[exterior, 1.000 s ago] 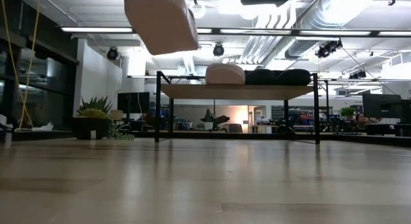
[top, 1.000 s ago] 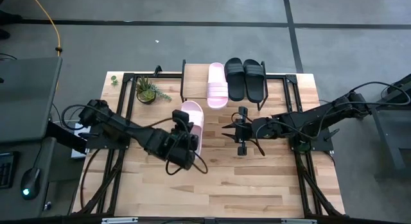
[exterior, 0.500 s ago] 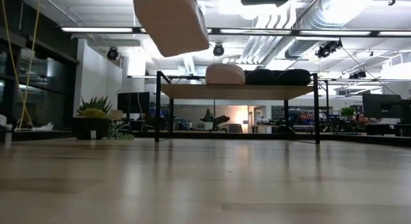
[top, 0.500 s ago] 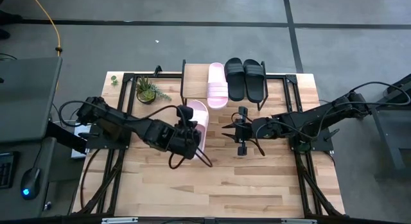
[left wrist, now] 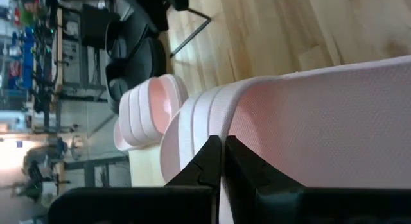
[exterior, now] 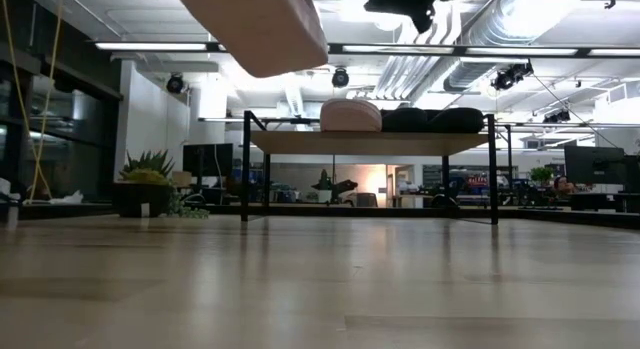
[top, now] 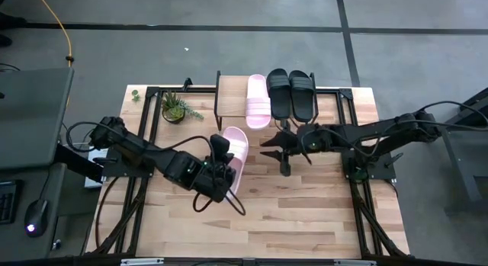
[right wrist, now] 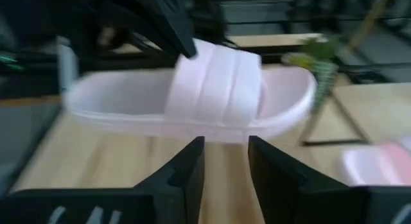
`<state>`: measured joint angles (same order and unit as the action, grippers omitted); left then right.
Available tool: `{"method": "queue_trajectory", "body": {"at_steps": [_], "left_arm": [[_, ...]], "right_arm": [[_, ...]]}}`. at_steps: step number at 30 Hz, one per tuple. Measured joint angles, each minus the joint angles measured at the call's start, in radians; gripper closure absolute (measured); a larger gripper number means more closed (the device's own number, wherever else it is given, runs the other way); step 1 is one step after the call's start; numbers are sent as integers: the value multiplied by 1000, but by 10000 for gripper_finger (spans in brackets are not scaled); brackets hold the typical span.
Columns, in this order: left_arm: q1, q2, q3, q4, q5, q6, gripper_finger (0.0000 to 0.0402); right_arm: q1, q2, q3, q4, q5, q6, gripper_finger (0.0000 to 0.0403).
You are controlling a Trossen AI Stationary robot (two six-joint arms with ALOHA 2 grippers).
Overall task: Pick and place slides into the shelf
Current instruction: Put the pink slipper on the shelf
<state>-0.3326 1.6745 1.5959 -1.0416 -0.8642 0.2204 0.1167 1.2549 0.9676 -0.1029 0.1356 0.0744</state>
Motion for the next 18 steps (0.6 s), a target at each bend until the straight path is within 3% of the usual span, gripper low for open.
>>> {"method": "queue_trajectory", "body": {"at_steps": [10,15,18], "left_arm": [[-65,0,0,2,-2,144,401],[-90,0,0,3,-29,225,401],[-95,0,0,17,-30,270,401]], "right_arm": [[-143,0,0,47,-354,196,221],[-170,0,0,49,-431,276,192],[-171,3,0,60,-421,308,186]]}}
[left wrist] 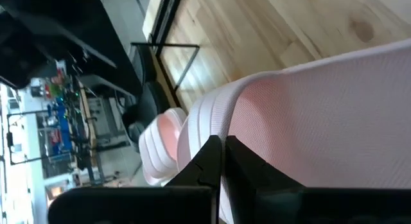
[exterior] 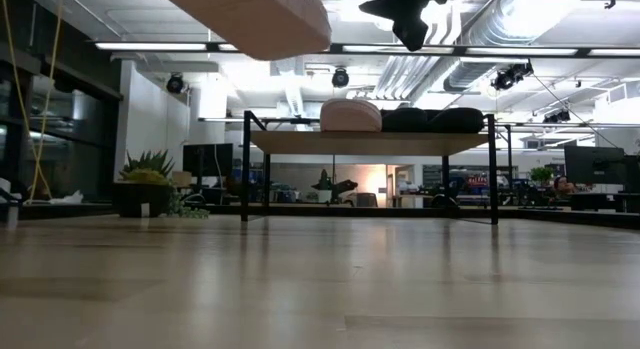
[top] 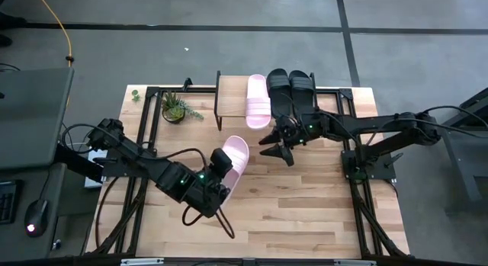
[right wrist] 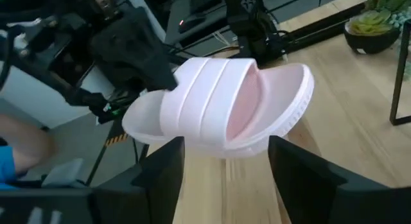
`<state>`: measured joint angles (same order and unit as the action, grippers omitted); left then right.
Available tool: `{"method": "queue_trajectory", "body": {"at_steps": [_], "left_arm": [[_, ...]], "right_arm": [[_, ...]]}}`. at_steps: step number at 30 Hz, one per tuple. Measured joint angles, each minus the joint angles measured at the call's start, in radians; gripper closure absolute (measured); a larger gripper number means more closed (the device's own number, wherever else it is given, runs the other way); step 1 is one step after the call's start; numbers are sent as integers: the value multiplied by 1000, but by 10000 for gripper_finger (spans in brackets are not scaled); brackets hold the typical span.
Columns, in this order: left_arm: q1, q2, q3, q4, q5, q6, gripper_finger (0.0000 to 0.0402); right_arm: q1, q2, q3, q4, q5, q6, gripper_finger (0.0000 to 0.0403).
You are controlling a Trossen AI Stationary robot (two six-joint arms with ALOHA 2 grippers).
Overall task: Pick and place slides into the shelf
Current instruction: Put the pink slipper on the shelf
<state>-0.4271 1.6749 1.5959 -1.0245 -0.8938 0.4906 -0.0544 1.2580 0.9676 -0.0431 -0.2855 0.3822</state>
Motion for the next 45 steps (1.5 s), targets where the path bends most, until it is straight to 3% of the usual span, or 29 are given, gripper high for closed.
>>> {"method": "queue_trajectory", "body": {"at_steps": [8,18,27,32,45], "left_arm": [[-1,1,0,125,9,129,401],[-34,1,0,159,6,166,401],[-59,1,0,170,-7,177,401],[-58,1,0,166,13,159,401],[-58,20,-1,149,18,133,401]], "right_arm": [[-7,23,1,8,34,14,185],[-59,61,1,10,26,32,185],[-67,143,0,92,-64,43,185],[-85,144,0,114,-77,41,185],[-137,144,0,182,-255,115,161]]}}
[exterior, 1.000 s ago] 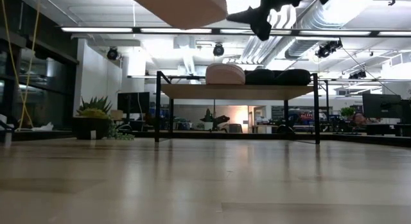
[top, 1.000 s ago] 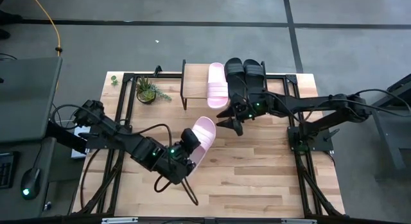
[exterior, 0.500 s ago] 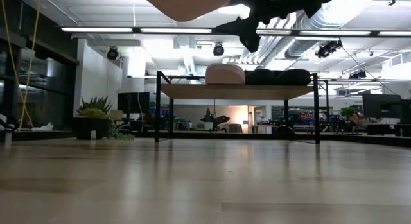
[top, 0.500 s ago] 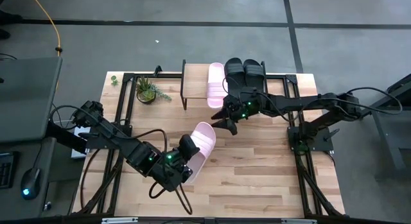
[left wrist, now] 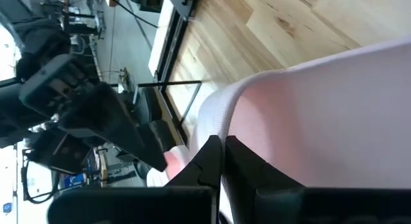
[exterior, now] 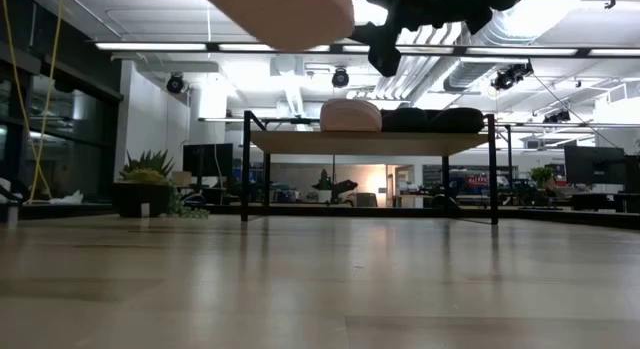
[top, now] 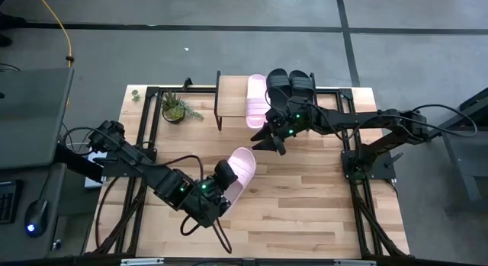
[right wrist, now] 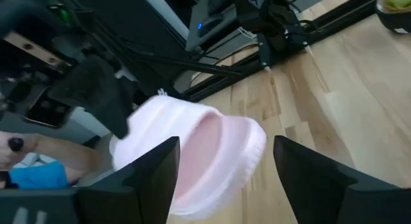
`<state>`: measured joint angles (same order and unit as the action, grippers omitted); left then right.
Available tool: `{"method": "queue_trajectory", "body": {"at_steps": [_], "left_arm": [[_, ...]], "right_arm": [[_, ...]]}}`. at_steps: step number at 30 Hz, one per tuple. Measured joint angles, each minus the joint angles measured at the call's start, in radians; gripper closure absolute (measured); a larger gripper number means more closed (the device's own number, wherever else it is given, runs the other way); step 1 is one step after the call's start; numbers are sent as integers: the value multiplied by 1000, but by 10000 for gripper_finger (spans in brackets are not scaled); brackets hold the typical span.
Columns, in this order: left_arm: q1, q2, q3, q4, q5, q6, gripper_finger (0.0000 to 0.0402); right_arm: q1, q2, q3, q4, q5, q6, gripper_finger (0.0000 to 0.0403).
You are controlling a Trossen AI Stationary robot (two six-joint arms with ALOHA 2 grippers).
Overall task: Pick and place slides into the shelf
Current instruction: Put the pink slipper on the shelf
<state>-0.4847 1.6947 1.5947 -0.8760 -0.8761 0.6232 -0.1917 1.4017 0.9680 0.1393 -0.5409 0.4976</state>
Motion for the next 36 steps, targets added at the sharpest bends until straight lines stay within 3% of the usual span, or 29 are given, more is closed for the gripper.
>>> {"method": "queue_trajectory", "body": {"at_steps": [18,36], "left_arm": [[0,0,0,7,-9,2,401],[0,0,1,19,-14,24,401]], "right_arm": [[44,0,0,-32,22,1,155],[131,34,0,-36,130,-7,155]]}}
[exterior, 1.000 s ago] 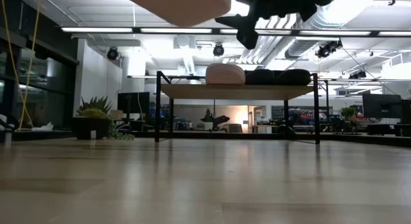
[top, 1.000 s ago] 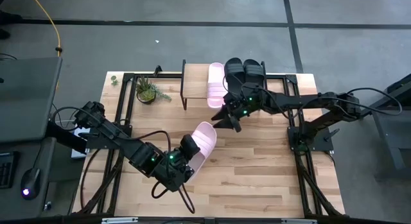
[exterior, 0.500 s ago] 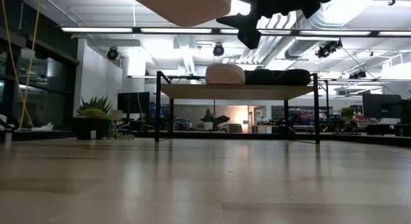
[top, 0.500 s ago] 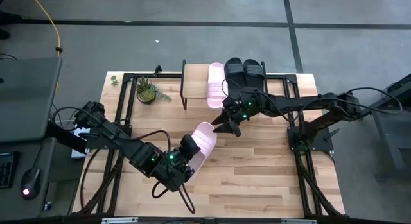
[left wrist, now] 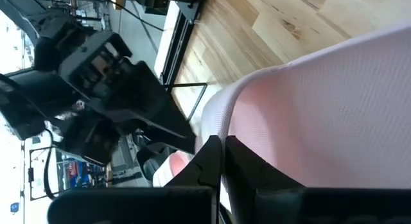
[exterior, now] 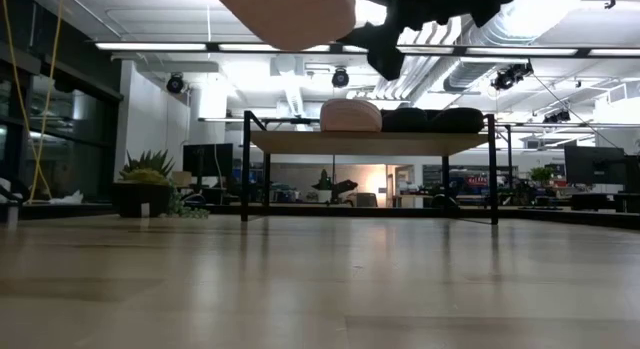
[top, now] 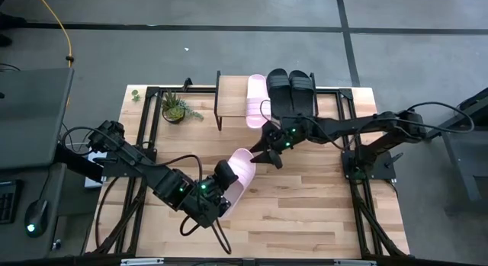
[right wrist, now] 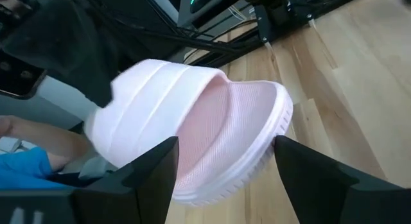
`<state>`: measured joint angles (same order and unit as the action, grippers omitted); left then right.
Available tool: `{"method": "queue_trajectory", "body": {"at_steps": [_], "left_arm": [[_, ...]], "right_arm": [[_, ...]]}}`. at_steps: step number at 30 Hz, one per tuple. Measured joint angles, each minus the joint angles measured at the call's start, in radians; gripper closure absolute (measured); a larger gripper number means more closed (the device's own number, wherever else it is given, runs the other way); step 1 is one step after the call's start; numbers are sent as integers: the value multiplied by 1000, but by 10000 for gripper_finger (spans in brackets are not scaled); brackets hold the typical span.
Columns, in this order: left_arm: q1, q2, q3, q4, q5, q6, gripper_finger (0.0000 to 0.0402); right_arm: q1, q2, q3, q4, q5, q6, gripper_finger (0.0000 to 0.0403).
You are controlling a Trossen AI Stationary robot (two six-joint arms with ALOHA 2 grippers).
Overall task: Pick and place slides into the shelf
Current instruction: Put the pink slipper on the shelf
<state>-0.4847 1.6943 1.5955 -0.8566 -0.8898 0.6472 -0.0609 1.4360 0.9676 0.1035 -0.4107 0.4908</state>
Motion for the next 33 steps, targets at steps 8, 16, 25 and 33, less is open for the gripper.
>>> {"method": "queue_trajectory", "body": {"at_steps": [8,16,25,33], "left_arm": [[0,0,0,1,3,0,401],[0,-1,0,-5,-6,3,401],[0,-1,0,-5,-3,0,401],[0,-1,0,-5,-3,-4,401]], "right_arm": [[8,67,0,57,-1,2,155],[-25,68,0,52,-21,6,155],[-6,68,0,89,-61,4,160],[3,68,0,91,-58,-9,261]]}}
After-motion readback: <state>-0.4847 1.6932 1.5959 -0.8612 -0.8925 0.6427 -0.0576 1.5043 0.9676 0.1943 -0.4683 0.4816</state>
